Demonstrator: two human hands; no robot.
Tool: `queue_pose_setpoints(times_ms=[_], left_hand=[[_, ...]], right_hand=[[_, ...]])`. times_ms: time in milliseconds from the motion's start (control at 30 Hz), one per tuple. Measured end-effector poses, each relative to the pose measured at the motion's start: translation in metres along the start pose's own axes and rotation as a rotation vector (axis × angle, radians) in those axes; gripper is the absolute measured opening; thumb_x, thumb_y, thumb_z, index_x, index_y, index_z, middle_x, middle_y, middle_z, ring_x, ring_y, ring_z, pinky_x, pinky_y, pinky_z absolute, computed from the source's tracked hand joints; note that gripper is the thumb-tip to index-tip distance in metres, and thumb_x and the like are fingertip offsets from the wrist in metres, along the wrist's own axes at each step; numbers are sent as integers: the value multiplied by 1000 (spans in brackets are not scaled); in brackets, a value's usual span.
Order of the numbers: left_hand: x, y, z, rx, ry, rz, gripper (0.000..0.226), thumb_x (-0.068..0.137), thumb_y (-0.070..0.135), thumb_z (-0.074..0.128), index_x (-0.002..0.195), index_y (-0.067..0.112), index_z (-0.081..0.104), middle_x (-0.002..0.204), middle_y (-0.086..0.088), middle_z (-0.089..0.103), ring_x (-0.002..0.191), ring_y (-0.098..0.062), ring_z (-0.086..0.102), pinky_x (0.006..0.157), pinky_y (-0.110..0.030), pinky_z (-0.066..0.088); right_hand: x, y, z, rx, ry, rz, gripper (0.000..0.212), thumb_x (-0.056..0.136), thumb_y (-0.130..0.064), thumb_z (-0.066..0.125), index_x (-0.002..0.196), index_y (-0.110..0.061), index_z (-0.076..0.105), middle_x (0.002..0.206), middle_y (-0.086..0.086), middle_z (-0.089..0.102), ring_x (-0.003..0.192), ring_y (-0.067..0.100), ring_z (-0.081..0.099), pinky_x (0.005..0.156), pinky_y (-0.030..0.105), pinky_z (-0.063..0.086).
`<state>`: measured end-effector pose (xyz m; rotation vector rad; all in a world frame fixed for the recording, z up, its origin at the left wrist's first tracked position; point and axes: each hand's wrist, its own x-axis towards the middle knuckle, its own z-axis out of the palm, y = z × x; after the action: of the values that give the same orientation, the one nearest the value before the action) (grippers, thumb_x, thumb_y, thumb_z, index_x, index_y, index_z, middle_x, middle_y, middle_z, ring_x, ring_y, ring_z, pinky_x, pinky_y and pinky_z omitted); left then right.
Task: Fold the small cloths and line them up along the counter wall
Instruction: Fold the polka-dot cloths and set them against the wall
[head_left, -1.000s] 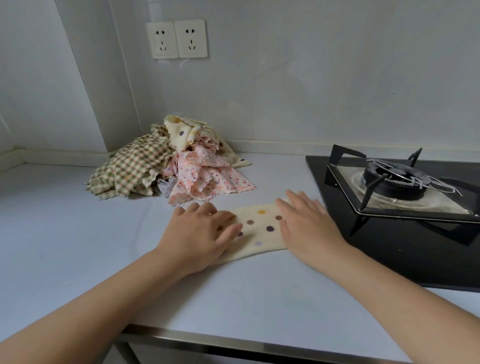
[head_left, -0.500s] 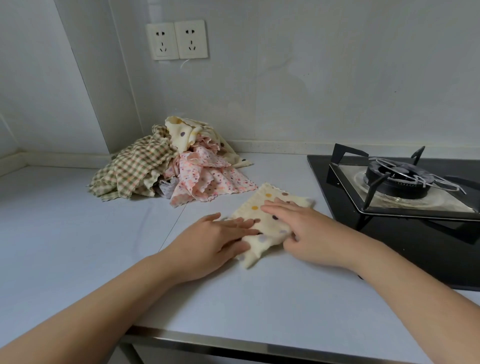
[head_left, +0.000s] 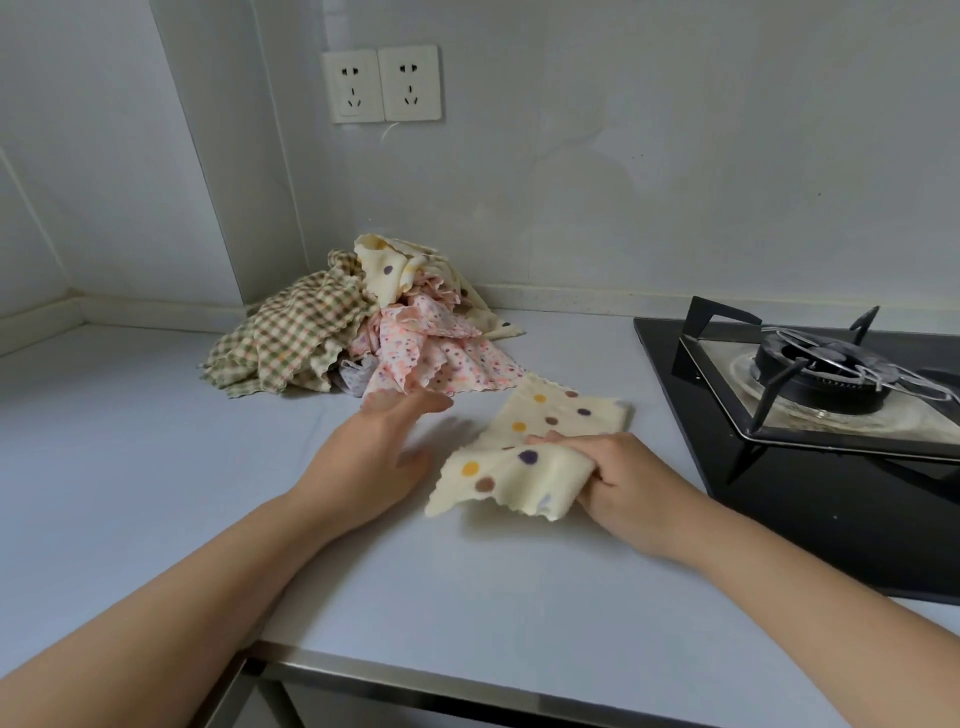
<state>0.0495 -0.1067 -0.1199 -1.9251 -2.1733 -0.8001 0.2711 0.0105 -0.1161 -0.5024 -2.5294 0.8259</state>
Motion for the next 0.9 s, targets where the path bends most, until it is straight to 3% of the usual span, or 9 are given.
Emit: queue_pose_setpoints(times_ms=[100, 167, 233, 300, 367, 500, 567, 733, 900], left_hand=[[1, 11, 3, -31, 7, 119, 53, 86, 26, 61, 137, 21, 46, 133, 3, 55, 119, -14, 49, 81, -15, 35], [2, 17, 5, -155, 16, 212, 48, 86, 44, 55, 128, 20, 56, 124, 7, 62, 115, -4, 53, 81, -14, 40], [1, 17, 10, -259, -2, 204, 24, 92, 35, 55, 108, 21, 66, 108, 9, 69, 106, -3, 60, 83, -25, 48], [3, 14, 12, -340, -51, 75, 16, 96, 23, 53, 91, 19, 67, 86, 5, 69, 83, -10, 63, 78, -39, 50], [6, 16, 9, -423, -62, -43, 28, 97, 32, 48, 84, 15, 65, 80, -3, 67, 75, -24, 58, 74, -46, 50], [9, 31, 8, -513, 47, -256, 52, 97, 45, 42, 55, 17, 35, 49, 8, 36, 49, -11, 31, 51, -32, 30], [10, 39, 9, -494, 60, -375, 53, 98, 41, 43, 51, 19, 31, 48, 5, 35, 47, -13, 34, 49, -29, 29], [11, 45, 15, -185, 72, -419, 36, 94, 38, 47, 67, 15, 49, 63, -1, 55, 67, -20, 50, 58, -33, 35], [10, 53, 25, 135, 52, -344, 20, 94, 38, 43, 105, 22, 47, 76, 2, 67, 87, -27, 60, 63, -34, 43]], right_hand=[[1, -4, 0, 148, 27, -3, 38, 84, -16, 42, 109, -33, 65, 118, -24, 61, 117, -14, 48, 99, 7, 32], [1, -8, 0, 212, 21, 18, 30, 87, -22, 42, 103, -40, 61, 115, -28, 58, 114, -16, 47, 97, 5, 31], [1, -9, 0, 281, 15, 67, 26, 89, -35, 43, 100, -37, 65, 116, -25, 62, 118, -8, 50, 99, 10, 35], [3, -5, -1, 326, 66, 132, 46, 90, -48, 45, 101, -12, 71, 115, 6, 69, 117, 13, 56, 99, 33, 46], [6, -8, -5, 399, 174, 232, 55, 96, -41, 48, 95, 13, 58, 93, 18, 64, 90, 12, 58, 79, 26, 51], [11, -6, -6, 539, 274, 382, 35, 96, -24, 51, 86, 9, 57, 74, 9, 61, 71, 21, 58, 69, 32, 46], [12, -4, -5, 507, 298, 438, 28, 92, -20, 53, 78, 3, 57, 69, 8, 63, 65, 21, 61, 66, 34, 49], [13, -3, -5, 177, 313, 461, 7, 83, -16, 59, 87, -21, 56, 63, -1, 66, 47, 8, 58, 45, 19, 42], [11, -1, 2, -372, 276, 438, 30, 82, -36, 58, 105, -30, 41, 78, -5, 65, 80, 23, 59, 63, 31, 41]])
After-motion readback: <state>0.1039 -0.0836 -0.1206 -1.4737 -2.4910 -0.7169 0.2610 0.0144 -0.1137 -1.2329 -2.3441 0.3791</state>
